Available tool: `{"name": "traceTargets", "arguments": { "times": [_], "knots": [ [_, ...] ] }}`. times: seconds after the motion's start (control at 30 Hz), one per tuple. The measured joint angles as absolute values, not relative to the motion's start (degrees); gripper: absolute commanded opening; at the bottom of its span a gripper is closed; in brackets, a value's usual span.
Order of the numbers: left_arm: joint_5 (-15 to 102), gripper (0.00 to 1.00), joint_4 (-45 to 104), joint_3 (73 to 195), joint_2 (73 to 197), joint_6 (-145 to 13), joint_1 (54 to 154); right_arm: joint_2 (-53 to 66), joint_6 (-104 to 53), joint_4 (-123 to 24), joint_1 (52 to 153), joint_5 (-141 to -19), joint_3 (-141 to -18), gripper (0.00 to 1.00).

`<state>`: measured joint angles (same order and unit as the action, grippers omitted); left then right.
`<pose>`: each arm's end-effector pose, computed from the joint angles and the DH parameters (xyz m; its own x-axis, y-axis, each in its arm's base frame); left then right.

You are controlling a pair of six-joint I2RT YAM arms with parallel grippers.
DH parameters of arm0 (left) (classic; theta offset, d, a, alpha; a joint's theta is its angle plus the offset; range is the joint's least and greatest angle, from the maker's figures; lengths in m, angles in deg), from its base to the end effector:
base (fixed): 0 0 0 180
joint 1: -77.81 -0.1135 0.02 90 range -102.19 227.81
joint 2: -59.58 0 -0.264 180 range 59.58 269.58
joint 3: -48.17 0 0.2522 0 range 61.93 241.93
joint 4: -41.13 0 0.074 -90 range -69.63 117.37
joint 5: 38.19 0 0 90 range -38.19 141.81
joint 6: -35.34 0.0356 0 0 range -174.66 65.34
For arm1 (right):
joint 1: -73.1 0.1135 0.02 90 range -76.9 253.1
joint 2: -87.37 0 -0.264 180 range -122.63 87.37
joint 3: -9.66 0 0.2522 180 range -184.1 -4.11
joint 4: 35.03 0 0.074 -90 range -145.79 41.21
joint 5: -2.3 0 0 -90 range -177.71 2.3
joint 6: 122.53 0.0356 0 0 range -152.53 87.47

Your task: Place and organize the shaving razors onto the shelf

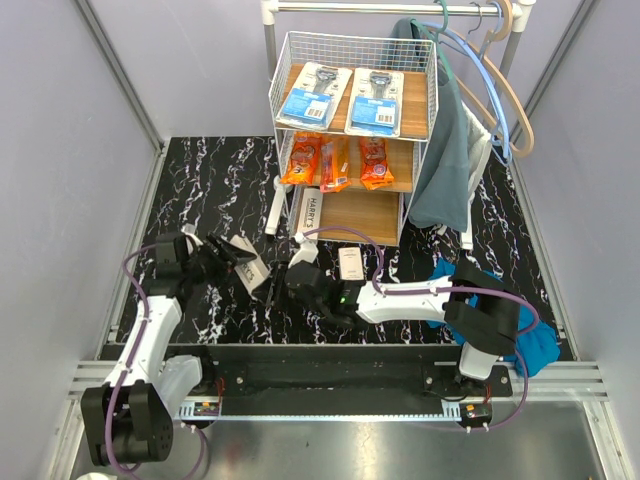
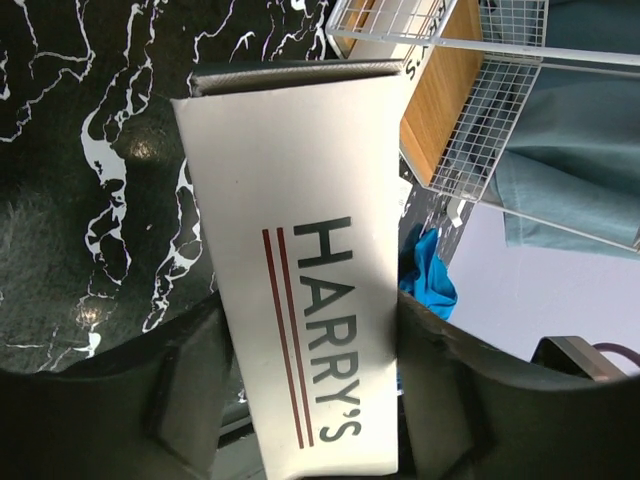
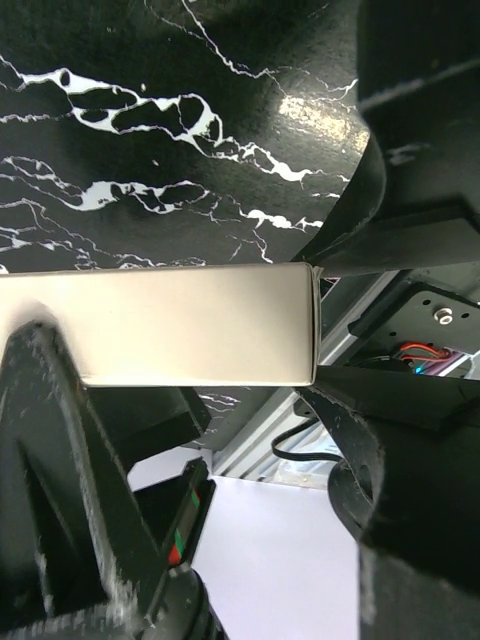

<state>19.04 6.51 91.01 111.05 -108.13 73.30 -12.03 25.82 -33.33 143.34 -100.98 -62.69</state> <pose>0.1816 -0.0050 0.2110 -0.6693 -0.7306 -0.1355 -0.3543 0.4741 -0.8060 0.1382 0.3604 0.2127 -0.7959 0.2350 -0.5579 -0.3206 0.6182 0.7177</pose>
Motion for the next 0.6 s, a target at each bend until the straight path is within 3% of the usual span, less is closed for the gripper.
{"name": "traceTargets", "arguments": {
  "times": [0.07, 0.17, 0.6],
  "knots": [
    [18.93, 0.86, 6.49, 91.01, 110.83, -107.76, 73.30, -12.03, 25.90, -33.63, 143.34, -101.42, -62.69, 0.15],
    [18.95, 0.99, 5.94, 91.12, 110.54, -106.28, 73.21, -12.03, 26.04, -34.66, 143.32, -102.03, -62.63, 0.13],
    [29.97, 0.99, -8.77, 102.60, 107.48, -93.21, 73.21, -11.37, 26.36, -34.95, 143.32, -102.12, -60.27, 0.05]
  ]
}}
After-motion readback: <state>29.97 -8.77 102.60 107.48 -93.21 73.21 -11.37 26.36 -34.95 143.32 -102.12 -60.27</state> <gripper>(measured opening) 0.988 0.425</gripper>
